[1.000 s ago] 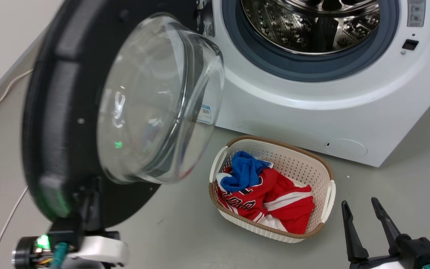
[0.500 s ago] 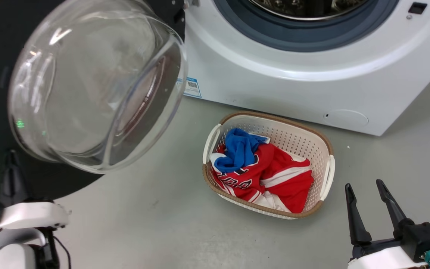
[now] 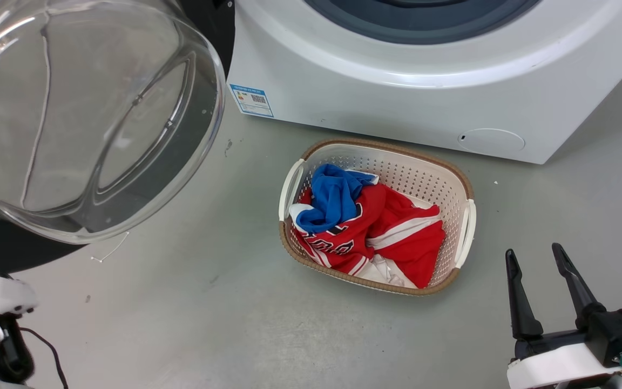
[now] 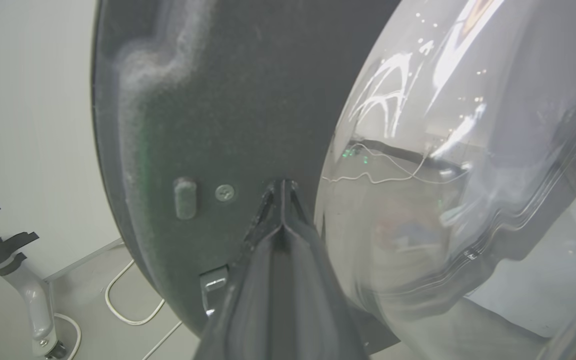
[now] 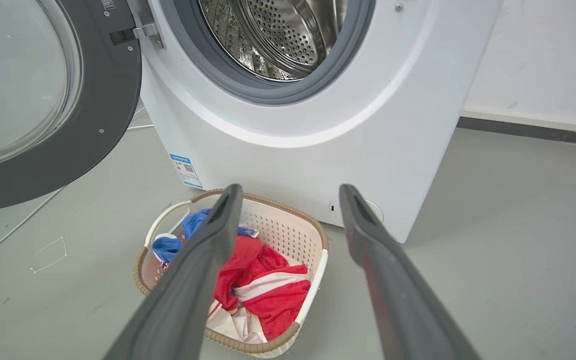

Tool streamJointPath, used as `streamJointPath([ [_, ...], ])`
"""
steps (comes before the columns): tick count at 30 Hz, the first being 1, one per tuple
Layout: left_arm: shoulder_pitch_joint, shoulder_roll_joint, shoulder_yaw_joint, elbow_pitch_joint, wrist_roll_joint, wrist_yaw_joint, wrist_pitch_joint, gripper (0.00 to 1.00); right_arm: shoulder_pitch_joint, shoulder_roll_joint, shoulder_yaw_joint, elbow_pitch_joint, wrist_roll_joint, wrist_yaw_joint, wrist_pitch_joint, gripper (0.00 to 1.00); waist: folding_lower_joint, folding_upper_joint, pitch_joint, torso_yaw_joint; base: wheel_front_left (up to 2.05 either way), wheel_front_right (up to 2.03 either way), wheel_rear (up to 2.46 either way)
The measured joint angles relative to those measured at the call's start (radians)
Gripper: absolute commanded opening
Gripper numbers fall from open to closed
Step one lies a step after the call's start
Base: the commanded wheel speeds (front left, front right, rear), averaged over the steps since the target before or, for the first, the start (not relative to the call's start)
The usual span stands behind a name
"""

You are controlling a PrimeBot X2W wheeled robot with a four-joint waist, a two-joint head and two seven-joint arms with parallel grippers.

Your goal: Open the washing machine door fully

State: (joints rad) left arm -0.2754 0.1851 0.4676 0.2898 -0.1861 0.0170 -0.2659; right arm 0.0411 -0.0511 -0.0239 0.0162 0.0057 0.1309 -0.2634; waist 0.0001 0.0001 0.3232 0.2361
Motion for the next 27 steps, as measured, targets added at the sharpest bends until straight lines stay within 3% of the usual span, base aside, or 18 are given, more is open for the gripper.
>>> streamJointPath([
  [12,-0.075,0.045,0.115,0.091,0.038,-0.061,0.0,0.0,-0.018,0.0,0.001,0.002,-0.006,0.0,0.0,1.0,0.0,-0.0001,0.013,-0.029,0.0,0.0,0.0],
  [27,0.039,-0.007,0.116,0.037,0.129,-0.096,0.0,0.0,0.021,0.0,0.003,0.007,0.032,0.0,0.0,1.0,-0.0001,-0.0001,-0.109,-0.061,0.0,0.0,0.0],
])
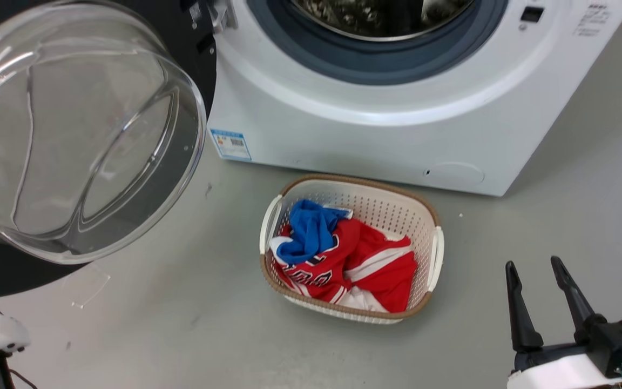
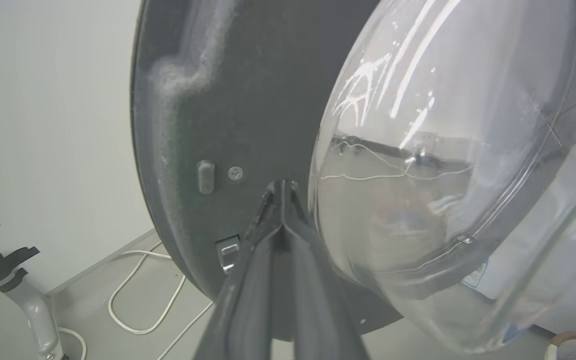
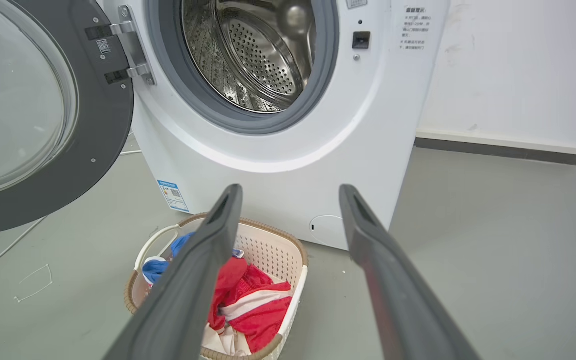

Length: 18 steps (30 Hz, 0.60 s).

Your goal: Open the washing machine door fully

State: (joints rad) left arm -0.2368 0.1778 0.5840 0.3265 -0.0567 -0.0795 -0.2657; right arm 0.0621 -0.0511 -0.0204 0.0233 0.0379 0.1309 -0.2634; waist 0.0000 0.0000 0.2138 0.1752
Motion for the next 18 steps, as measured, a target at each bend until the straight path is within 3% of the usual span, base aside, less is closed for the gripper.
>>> streamJointPath([
  [14,0.2,-0.1,-0.138,-0.288,0.036,-0.027,0.0,0.0,0.105,0.0,-0.044,-0.076,0.032,0.0,0.0,1.0,-0.0001,0.0,-0.179,-0.045,0.0,0.0,0.0],
  [18,0.251,-0.115,-0.23,-0.345,0.049,-0.032,0.0,0.0,0.123,0.0,-0.036,-0.087,0.036,0.0,0.0,1.0,-0.0002,0.0,-0.201,-0.074,0.0,0.0,0.0],
])
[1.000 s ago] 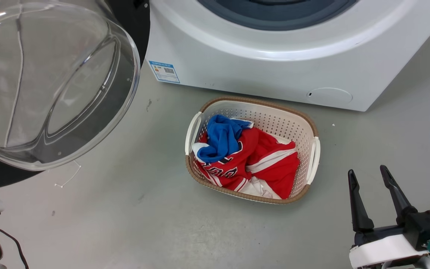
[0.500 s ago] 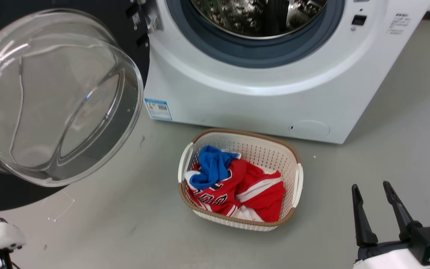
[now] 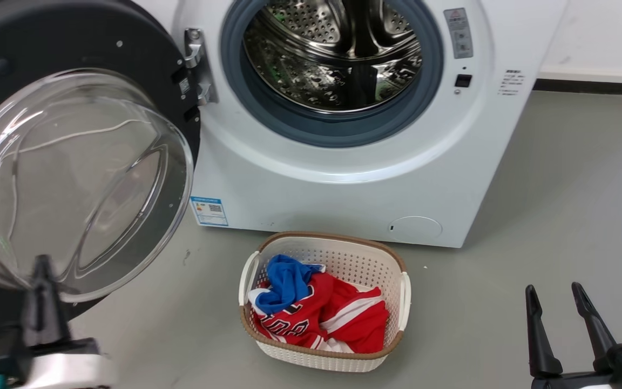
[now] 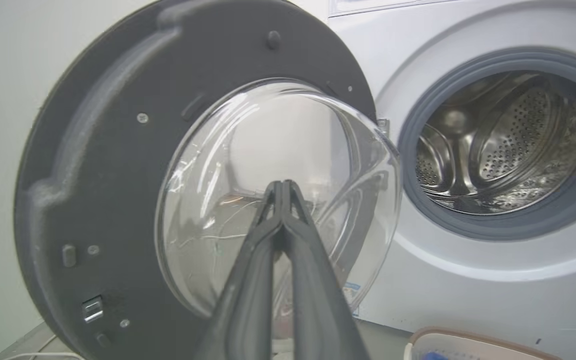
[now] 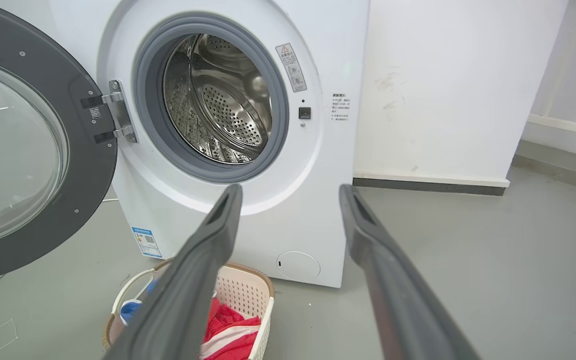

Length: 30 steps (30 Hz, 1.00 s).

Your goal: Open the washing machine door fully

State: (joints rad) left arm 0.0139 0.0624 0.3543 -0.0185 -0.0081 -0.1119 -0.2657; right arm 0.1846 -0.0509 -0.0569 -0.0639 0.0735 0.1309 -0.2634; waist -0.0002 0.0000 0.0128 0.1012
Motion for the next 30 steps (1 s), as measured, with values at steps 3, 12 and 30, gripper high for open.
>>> streamJointPath([
  [3,0.019,-0.006,-0.061,-0.016,0.005,-0.003,0.0,0.0,0.001,0.0,0.0,-0.006,0.004,0.0,0.0,1.0,0.0,0.0,-0.007,-0.02,0.0,0.0,0.0],
  [12,0.041,-0.01,-0.199,0.001,-0.003,0.016,0.0,0.0,0.005,0.0,-0.002,-0.017,0.014,0.0,0.0,1.0,0.0,0.0,-0.02,-0.085,0.0,0.0,0.0],
  [30,0.082,-0.011,-0.289,0.078,-0.034,0.052,0.0,1.0,0.023,0.0,0.003,-0.014,0.035,0.0,0.0,1.0,0.0001,0.0,-0.025,-0.158,0.0,0.0,0.0],
])
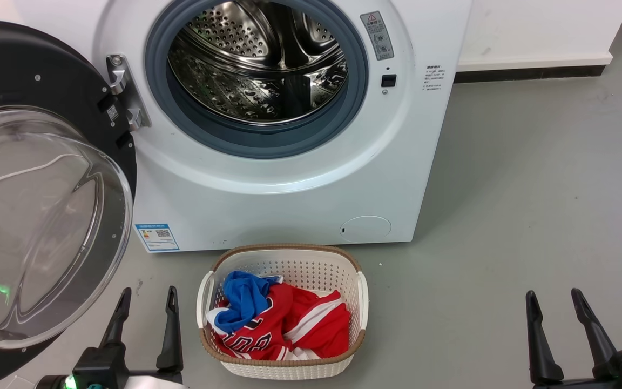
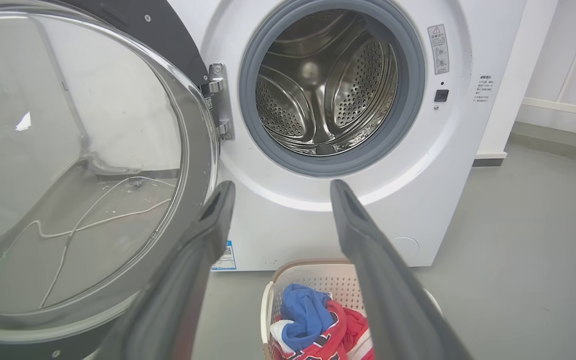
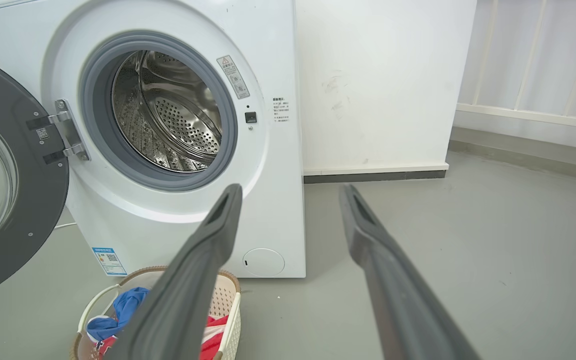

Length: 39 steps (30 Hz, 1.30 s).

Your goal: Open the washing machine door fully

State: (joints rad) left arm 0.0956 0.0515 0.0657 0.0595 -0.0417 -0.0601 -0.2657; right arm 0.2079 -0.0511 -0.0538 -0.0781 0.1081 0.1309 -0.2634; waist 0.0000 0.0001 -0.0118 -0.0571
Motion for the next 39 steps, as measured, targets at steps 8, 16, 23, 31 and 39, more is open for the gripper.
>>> streamJointPath([
  [8,-0.001,0.0,0.001,0.022,-0.008,0.005,0.0,1.0,0.0,0.0,-0.001,0.009,0.001,0.0,0.0,1.0,0.0,0.0,0.005,0.002,0.0,0.0,0.0],
  [16,0.007,-0.002,0.008,0.084,-0.059,0.006,0.026,0.0,0.004,0.0,0.006,0.057,0.057,0.0,0.01,0.0,0.0,0.0,0.006,0.003,0.0,0.0,0.0],
  [23,-0.003,-0.002,0.011,0.094,-0.207,-0.002,0.059,0.0,-0.011,-0.006,0.012,0.085,0.209,0.0,0.036,0.0,0.0,0.0,0.007,0.007,0.0,0.0,0.0],
  [31,-0.021,-0.002,0.011,0.099,-0.362,-0.008,0.09,0.0,-0.047,-0.013,0.017,0.112,0.366,0.0,0.064,0.0,0.0,0.0,0.007,0.01,0.0,0.0,0.0],
  [39,-0.042,-0.002,0.013,0.107,-0.5,-0.012,0.123,0.0,-0.074,-0.019,0.02,0.137,0.504,0.0,0.09,0.0,0.0,0.0,0.008,0.014,0.0,0.0,0.0],
])
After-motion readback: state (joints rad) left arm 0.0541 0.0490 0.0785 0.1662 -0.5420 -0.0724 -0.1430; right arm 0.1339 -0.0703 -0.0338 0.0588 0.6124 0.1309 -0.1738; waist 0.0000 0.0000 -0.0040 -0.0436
